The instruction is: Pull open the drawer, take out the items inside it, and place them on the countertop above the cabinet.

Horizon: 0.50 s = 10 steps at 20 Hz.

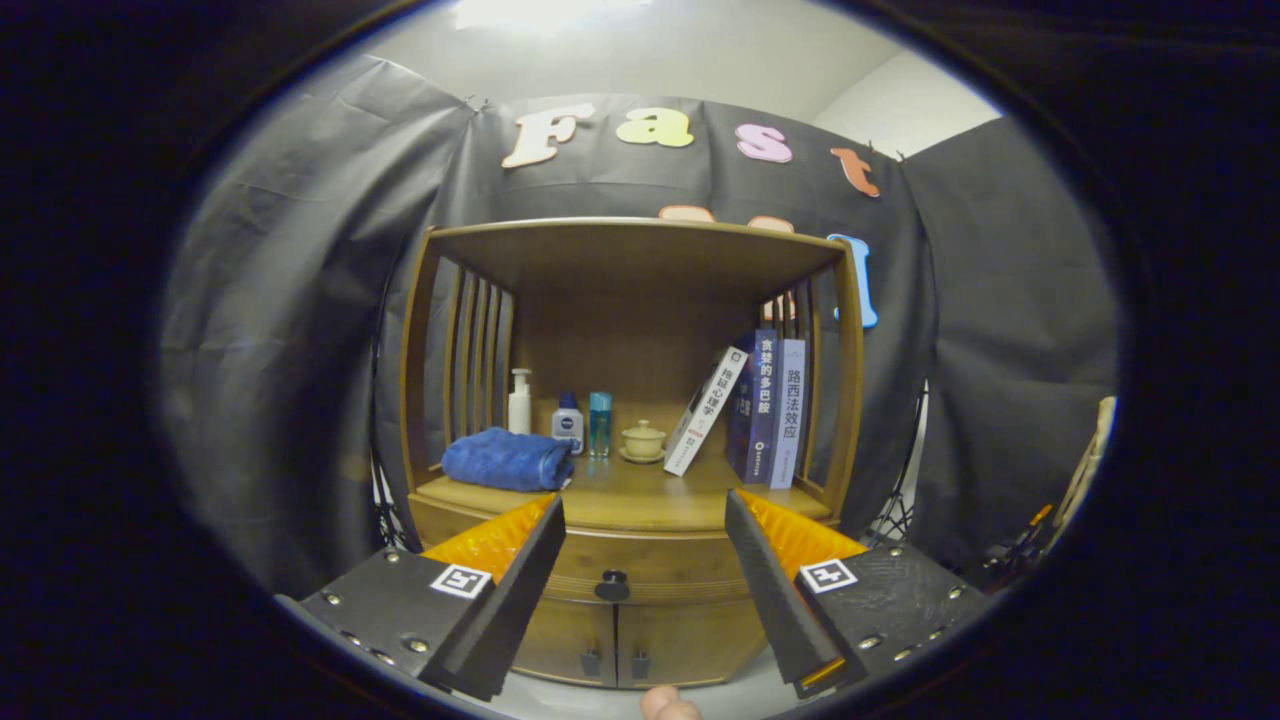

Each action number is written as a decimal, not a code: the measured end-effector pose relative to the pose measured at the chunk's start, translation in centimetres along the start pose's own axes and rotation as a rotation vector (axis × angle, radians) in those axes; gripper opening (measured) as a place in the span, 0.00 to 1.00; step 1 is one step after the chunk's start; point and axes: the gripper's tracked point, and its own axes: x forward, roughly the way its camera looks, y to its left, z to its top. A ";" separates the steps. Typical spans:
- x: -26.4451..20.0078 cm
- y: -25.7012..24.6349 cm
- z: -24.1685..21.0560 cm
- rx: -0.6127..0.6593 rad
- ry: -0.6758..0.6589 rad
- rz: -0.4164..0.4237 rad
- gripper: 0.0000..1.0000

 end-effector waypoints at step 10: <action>3.9 -0.3 -4.6 0.023 0.038 -0.008 0.97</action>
